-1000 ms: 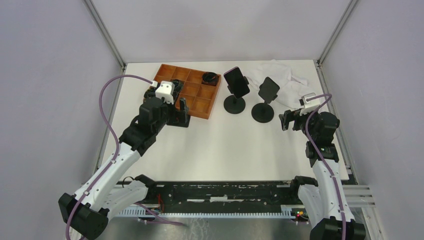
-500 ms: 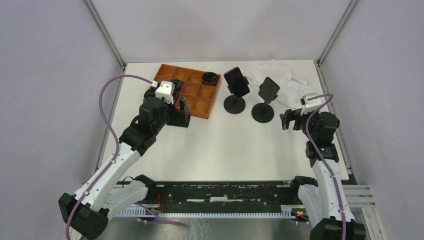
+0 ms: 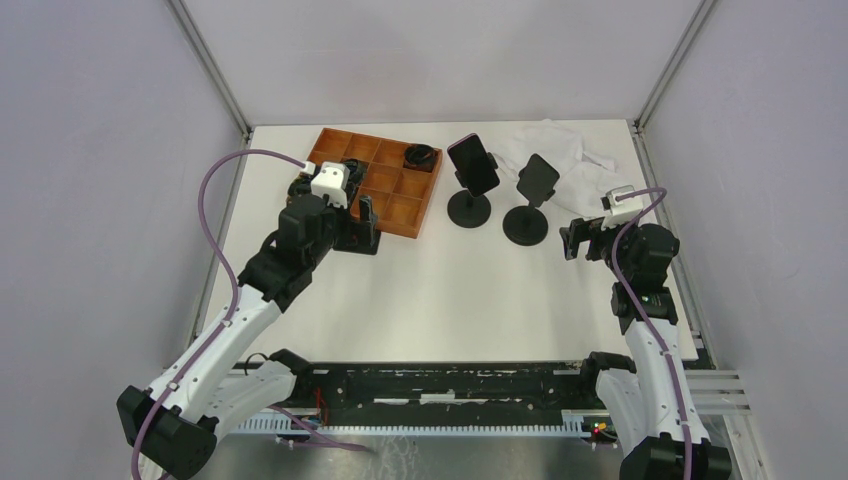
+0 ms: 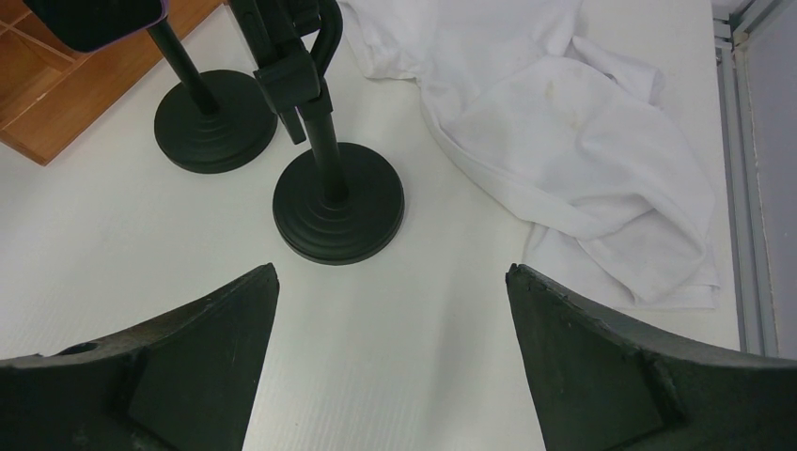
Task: Place the phone on the phone stand
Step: Reset both arms
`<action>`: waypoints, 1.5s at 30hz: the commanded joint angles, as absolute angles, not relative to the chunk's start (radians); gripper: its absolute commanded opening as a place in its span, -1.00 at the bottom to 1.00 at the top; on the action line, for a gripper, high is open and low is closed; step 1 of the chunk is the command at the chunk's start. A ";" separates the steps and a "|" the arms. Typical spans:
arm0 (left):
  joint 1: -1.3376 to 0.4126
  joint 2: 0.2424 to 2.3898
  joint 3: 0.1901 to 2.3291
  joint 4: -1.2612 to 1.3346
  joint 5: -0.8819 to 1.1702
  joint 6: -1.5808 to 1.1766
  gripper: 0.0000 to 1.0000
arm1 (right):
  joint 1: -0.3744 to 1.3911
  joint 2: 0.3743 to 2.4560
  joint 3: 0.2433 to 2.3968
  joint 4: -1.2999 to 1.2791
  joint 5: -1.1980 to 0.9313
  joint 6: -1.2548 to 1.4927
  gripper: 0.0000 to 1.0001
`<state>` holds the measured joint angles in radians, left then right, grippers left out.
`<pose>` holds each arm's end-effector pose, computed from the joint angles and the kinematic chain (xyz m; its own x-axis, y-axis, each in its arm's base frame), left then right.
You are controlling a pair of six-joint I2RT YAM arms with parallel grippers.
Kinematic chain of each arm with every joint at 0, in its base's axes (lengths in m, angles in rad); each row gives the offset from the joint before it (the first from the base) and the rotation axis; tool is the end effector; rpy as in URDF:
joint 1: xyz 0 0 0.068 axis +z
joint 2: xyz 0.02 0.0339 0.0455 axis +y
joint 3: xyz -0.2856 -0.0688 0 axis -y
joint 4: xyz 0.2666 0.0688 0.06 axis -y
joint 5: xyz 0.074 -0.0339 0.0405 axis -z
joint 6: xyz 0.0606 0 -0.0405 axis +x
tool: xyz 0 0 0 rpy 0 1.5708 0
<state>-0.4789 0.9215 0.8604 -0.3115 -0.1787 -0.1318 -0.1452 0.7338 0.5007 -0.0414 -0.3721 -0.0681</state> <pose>0.2193 -0.1017 0.3359 -0.3606 0.0415 -0.9318 0.2614 0.9635 -0.0583 0.2077 -0.0081 0.2662 -0.2532 -0.0270 -0.9670 -0.2293 0.9728 0.0328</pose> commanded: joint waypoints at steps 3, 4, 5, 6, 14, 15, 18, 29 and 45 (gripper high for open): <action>-0.476 0.922 0.861 -0.291 -0.163 -0.083 1.00 | -0.149 0.721 0.518 -0.007 -0.354 -0.052 0.96; -0.476 0.922 0.861 -0.292 -0.163 -0.084 1.00 | -0.148 0.721 0.518 -0.007 -0.355 -0.052 0.96; -0.476 0.922 0.861 -0.292 -0.163 -0.083 1.00 | -0.149 0.723 0.518 -0.007 -0.355 -0.053 0.96; -0.476 0.922 0.861 -0.291 -0.163 -0.084 0.99 | -0.149 0.722 0.518 -0.008 -0.354 -0.054 0.96; -0.476 0.925 0.861 -0.291 -0.160 -0.083 1.00 | -0.149 0.722 0.519 -0.007 -0.355 -0.057 0.96; -0.476 0.925 0.861 -0.291 -0.160 -0.083 1.00 | -0.149 0.724 0.519 -0.008 -0.355 -0.057 0.96; -0.476 0.927 0.862 -0.291 -0.158 -0.084 1.00 | -0.149 0.725 0.517 -0.008 -0.354 -0.058 0.96; -0.476 0.933 0.861 -0.291 -0.152 -0.084 1.00 | -0.149 0.721 0.521 -0.007 -0.352 -0.058 0.96; -0.476 0.940 0.859 -0.293 -0.153 -0.082 1.00 | -0.148 0.707 0.533 -0.007 -0.352 -0.062 0.96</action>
<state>-0.4789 0.9398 0.8604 -0.3119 -0.1715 -0.1318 -0.1452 0.7189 0.5007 -0.0387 -0.3611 -0.0673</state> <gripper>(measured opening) 0.996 0.979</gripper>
